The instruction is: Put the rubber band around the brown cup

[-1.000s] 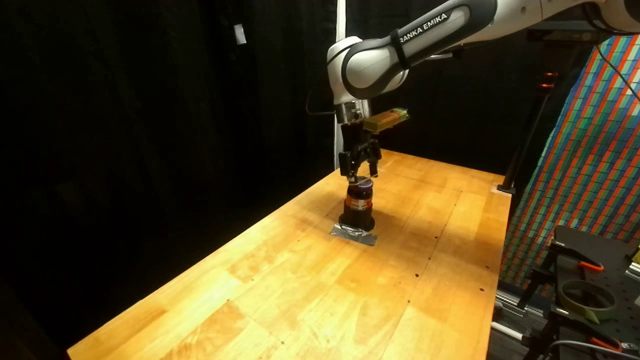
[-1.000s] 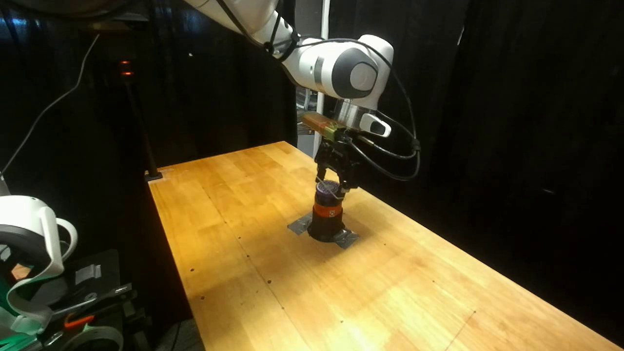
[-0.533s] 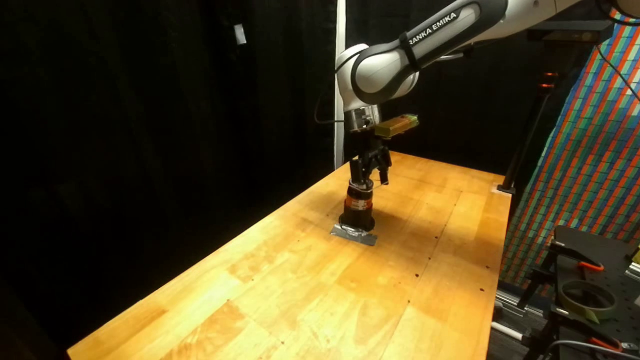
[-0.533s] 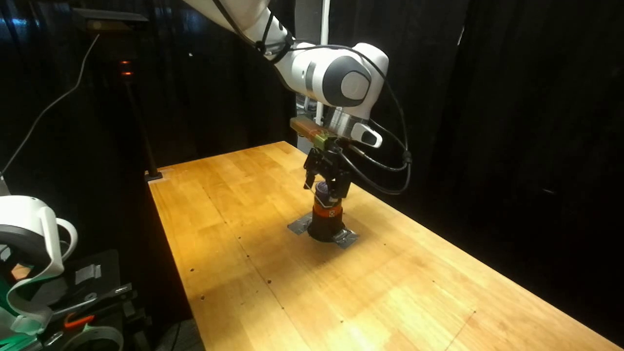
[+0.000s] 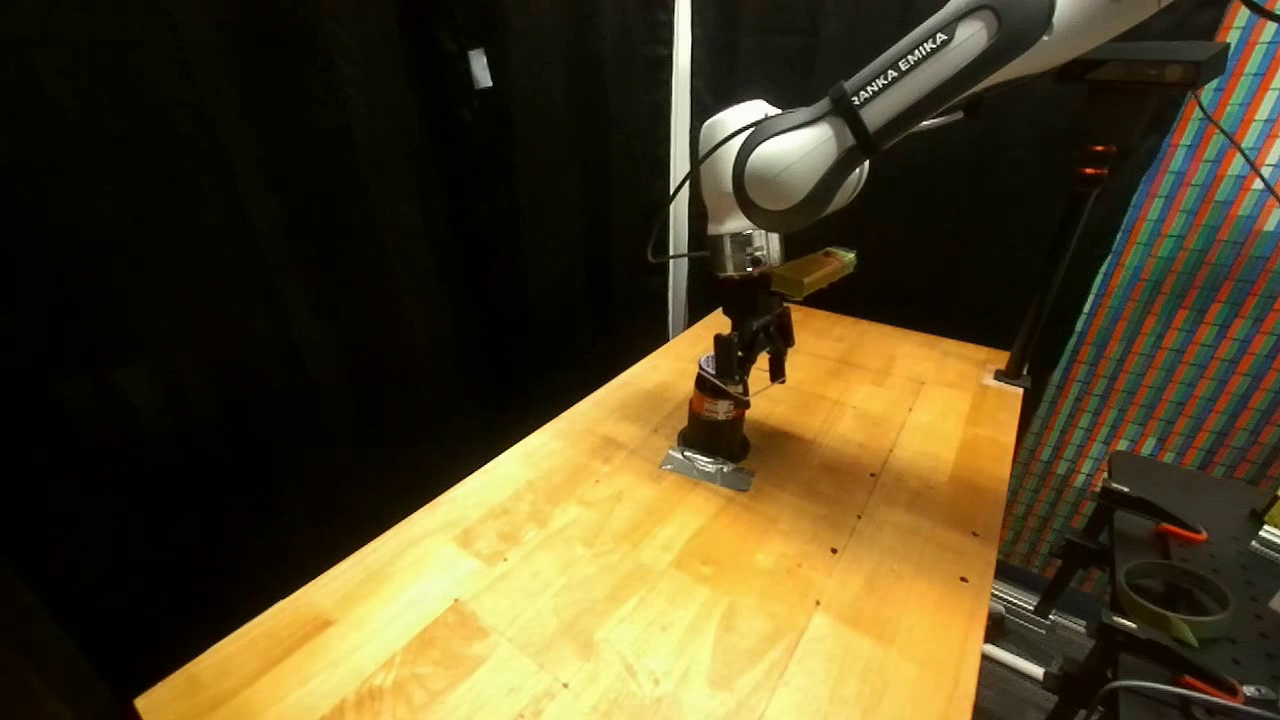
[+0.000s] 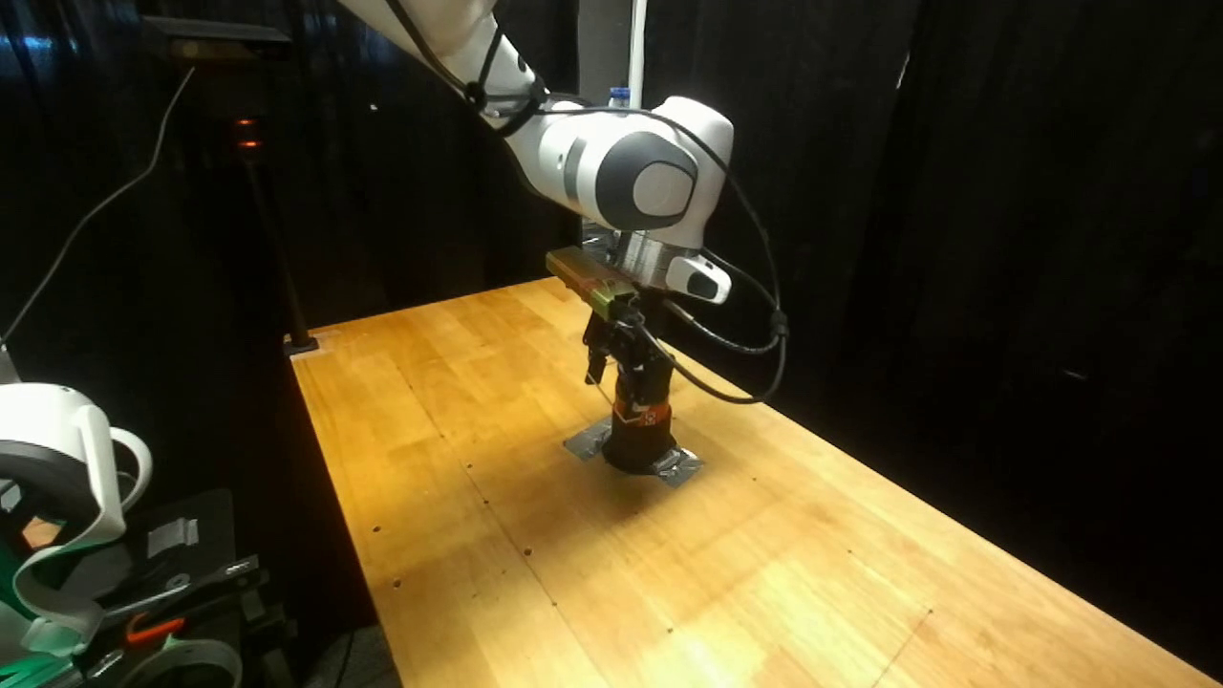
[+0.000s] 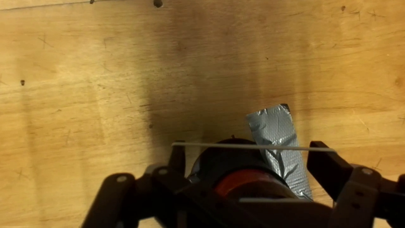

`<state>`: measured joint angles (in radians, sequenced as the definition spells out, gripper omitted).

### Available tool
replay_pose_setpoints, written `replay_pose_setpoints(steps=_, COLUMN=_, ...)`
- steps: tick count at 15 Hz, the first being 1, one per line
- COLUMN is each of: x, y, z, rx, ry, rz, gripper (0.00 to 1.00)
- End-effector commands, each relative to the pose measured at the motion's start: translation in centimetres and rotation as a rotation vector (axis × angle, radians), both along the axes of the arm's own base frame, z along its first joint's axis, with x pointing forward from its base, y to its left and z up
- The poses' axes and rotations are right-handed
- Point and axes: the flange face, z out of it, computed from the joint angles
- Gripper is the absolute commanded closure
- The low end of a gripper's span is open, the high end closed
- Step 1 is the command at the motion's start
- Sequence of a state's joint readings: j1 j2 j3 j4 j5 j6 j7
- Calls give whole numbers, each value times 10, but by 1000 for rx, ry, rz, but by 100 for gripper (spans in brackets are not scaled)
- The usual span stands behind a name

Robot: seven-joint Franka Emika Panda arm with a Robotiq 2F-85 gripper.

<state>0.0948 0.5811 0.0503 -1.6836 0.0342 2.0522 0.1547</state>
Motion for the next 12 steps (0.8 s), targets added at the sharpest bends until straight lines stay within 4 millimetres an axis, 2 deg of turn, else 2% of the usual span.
replay_pose_setpoints(steps=1, x=-24, y=-1, z=0, rx=-10, ry=-59, rz=-3, gripper=0)
replay_pose_setpoints(steps=8, x=-35, y=-4, z=-11, rx=-30, ry=-176, rz=6, gripper=0)
replay_pose_setpoints(steps=9, x=-38, y=-5, z=-9, rx=-29, ry=-180, rz=8, gripper=25)
replay_pose_setpoints(steps=10, x=-41, y=-6, z=-5, rx=-22, ry=-186, rz=9, gripper=26)
replay_pose_setpoints(steps=12, x=-49, y=-9, z=5, rx=-13, ry=-201, rz=4, gripper=42)
